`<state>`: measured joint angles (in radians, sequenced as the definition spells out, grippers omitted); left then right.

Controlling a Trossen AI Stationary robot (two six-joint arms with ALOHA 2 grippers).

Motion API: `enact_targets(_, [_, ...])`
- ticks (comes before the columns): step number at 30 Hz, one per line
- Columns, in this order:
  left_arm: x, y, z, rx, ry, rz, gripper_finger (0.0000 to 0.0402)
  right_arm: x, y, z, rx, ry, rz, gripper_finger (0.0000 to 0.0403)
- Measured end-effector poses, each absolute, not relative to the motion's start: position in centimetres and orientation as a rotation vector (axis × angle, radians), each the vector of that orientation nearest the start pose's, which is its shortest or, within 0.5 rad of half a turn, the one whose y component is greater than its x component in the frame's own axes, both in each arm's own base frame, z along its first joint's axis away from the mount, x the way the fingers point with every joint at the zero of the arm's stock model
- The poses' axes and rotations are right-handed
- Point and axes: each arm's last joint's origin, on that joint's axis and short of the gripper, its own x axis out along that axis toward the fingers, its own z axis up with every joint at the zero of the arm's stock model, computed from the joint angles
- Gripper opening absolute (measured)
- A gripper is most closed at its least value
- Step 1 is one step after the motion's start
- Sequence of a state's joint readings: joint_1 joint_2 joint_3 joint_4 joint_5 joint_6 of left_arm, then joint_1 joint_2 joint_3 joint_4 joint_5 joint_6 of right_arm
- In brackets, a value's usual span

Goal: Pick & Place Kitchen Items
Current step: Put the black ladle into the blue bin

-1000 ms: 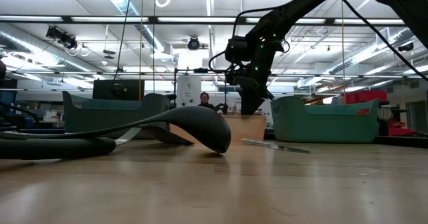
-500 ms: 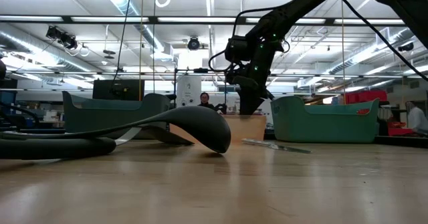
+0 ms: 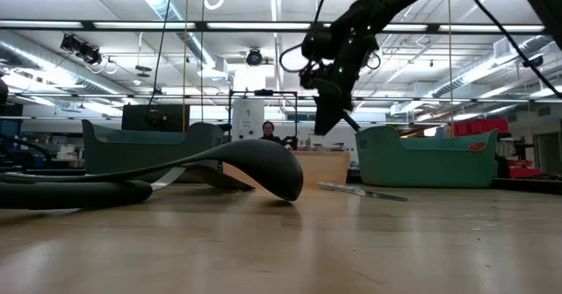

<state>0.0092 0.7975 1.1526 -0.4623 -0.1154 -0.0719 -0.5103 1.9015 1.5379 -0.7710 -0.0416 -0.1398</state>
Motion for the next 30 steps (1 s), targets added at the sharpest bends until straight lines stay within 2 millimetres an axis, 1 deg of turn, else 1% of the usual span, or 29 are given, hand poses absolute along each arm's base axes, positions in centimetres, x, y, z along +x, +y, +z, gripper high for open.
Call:
enact_targets(7, [14.0,0.5,42.4,-0.066,0.102,0.128,0.0002,33.4,-18.4,27.4,0.132,1.029,-0.369,0.0169])
enact_targets(12, [14.0,0.5,42.4,-0.066,0.102,0.128,0.0002,32.5,-18.1,29.1,0.088,0.997,-0.417,0.0169])
enact_targets(16, [14.0,0.5,42.4,-0.066,0.102,0.129,0.0002,32.1,-17.9,30.0,0.075,0.976,-0.419,0.0157])
enact_targets(20, [14.0,0.5,42.4,-0.067,0.102,0.128,0.0002,31.8,-17.5,30.6,0.079,0.956,-0.399,0.013])
enact_targets(26, [14.0,0.5,42.4,-0.069,0.101,0.129,0.0002,31.9,-16.4,31.4,0.06,0.929,-0.374,0.0088])
enact_targets(30, [14.0,0.5,42.4,-0.07,0.096,0.129,0.0002,32.1,-15.3,32.0,0.043,0.91,-0.35,0.0065])
